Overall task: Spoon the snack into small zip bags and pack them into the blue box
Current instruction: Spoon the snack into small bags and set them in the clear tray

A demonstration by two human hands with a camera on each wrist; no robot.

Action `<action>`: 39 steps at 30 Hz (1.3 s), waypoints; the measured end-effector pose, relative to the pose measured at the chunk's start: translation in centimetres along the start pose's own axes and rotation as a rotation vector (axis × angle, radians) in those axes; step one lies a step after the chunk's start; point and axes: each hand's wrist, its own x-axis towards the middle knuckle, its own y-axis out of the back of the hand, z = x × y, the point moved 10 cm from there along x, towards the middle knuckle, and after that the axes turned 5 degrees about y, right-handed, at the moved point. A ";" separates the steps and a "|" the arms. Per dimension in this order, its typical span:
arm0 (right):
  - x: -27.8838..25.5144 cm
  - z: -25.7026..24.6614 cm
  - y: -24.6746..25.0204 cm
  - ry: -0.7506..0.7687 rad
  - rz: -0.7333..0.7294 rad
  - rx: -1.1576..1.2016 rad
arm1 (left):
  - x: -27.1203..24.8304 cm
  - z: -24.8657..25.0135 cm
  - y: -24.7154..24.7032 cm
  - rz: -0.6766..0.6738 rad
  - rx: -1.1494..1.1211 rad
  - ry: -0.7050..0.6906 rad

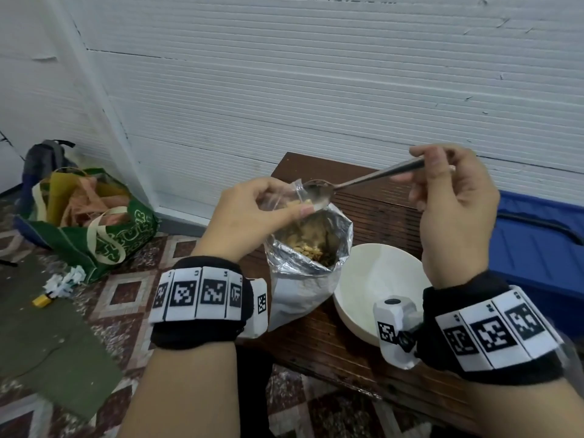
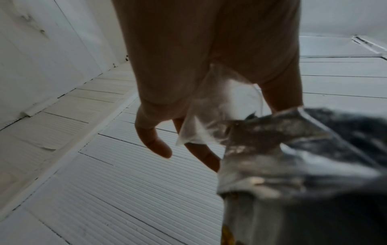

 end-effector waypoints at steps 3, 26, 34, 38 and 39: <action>-0.2 0.4 1.1 -0.016 0.088 -0.020 | -0.2 -0.5 0.7 0.035 -0.029 0.023; -4.9 1.2 -6.5 0.258 -0.490 -0.503 | -0.5 -0.9 0.0 -0.013 -0.118 0.016; -5.3 2.9 -6.5 0.086 -0.499 -0.481 | -0.4 -0.9 -0.2 -0.024 -0.107 0.016; -5.2 3.7 -5.4 -0.032 -0.408 -0.446 | -0.5 -0.8 -0.3 -0.036 -0.109 0.023; -5.1 3.9 -5.1 -0.059 -0.378 -0.441 | -0.5 -0.8 -0.4 -0.039 -0.109 0.023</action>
